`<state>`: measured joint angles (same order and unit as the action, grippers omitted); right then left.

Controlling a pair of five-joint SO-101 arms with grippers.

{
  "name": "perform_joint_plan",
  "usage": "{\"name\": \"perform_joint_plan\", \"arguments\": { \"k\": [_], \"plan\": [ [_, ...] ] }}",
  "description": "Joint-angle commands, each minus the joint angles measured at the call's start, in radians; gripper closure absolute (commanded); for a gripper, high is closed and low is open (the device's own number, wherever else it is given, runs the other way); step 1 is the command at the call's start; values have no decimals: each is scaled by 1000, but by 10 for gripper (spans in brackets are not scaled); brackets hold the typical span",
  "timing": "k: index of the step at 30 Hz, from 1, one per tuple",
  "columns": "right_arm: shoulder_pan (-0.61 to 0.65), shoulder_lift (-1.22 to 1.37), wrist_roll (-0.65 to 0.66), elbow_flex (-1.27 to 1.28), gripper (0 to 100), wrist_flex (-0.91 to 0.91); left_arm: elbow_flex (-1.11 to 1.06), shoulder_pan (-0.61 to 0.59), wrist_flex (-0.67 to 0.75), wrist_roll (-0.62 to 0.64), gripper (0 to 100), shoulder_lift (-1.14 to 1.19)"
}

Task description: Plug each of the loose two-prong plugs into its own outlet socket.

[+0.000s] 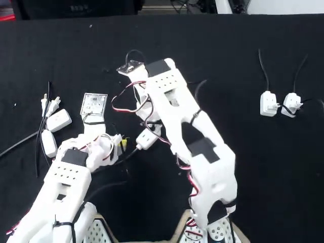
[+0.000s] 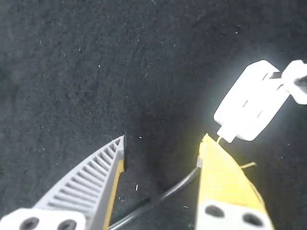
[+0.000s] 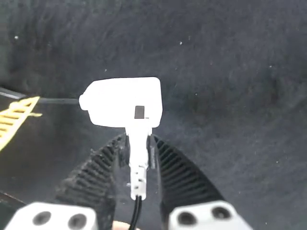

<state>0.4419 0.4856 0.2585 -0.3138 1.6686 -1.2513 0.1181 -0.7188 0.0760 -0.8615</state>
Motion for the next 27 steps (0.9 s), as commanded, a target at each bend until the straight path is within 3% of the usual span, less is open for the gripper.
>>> {"name": "perform_joint_plan", "arguments": {
  "k": [1, 17, 27],
  "plan": [
    [14, 10, 31, -74, 988, 12, 21, -10, 11, 29, 748, -21],
    [14, 24, 189, -59, 988, 25, 21, -10, 11, 31, 748, -25],
    [20, 25, 190, -65, 988, 20, 21, -10, 11, 31, 748, -28]
  ]
}}
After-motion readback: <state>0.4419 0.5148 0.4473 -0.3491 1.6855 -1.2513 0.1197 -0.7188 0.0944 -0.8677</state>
